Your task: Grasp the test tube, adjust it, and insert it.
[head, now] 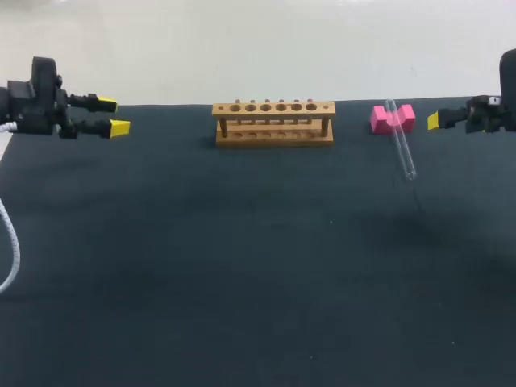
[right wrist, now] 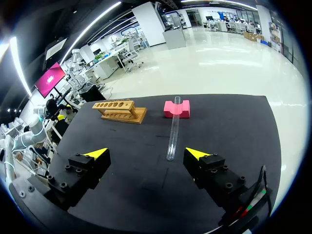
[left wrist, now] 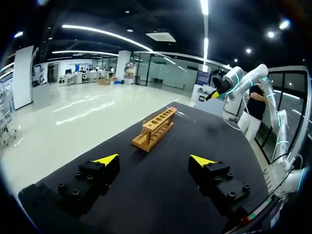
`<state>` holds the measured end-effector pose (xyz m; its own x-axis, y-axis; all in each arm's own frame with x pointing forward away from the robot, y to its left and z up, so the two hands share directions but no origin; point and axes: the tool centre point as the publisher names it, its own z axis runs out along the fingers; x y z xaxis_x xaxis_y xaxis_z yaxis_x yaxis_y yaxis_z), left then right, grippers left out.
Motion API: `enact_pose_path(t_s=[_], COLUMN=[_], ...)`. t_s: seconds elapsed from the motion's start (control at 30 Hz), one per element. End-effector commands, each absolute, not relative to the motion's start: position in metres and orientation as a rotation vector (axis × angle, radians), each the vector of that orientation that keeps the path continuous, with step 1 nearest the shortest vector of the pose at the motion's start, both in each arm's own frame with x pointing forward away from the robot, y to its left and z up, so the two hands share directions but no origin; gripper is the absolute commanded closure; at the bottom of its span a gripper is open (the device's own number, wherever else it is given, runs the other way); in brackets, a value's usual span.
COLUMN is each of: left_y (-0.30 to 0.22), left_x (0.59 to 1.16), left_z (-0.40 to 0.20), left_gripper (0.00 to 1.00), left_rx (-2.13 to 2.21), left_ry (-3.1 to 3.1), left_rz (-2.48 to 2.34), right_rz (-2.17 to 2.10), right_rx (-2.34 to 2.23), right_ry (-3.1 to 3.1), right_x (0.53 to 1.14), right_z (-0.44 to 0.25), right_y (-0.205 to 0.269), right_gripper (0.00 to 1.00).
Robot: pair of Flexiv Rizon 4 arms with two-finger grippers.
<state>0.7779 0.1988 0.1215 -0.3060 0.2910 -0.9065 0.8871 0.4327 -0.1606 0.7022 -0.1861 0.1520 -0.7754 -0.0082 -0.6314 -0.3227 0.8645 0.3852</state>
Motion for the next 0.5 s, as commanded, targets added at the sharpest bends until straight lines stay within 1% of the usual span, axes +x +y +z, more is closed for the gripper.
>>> enact_pose_path(t_s=[0.03,0.5], left_y=[0.192,0.166], left_x=[0.789,0.801], left_z=[0.108,0.104], left_gripper=[0.00,0.00], left_rx=[1.059,1.170], left_ry=[1.714,1.627], left_rz=[-0.969,-0.992], right_rz=[0.639,0.639], right_rx=[-0.241,-0.241], right_ry=[2.396,2.396], right_x=[0.703,0.703], right_z=[0.153,0.153], right_y=[-0.186,-0.186], right_gripper=[0.00,0.00])
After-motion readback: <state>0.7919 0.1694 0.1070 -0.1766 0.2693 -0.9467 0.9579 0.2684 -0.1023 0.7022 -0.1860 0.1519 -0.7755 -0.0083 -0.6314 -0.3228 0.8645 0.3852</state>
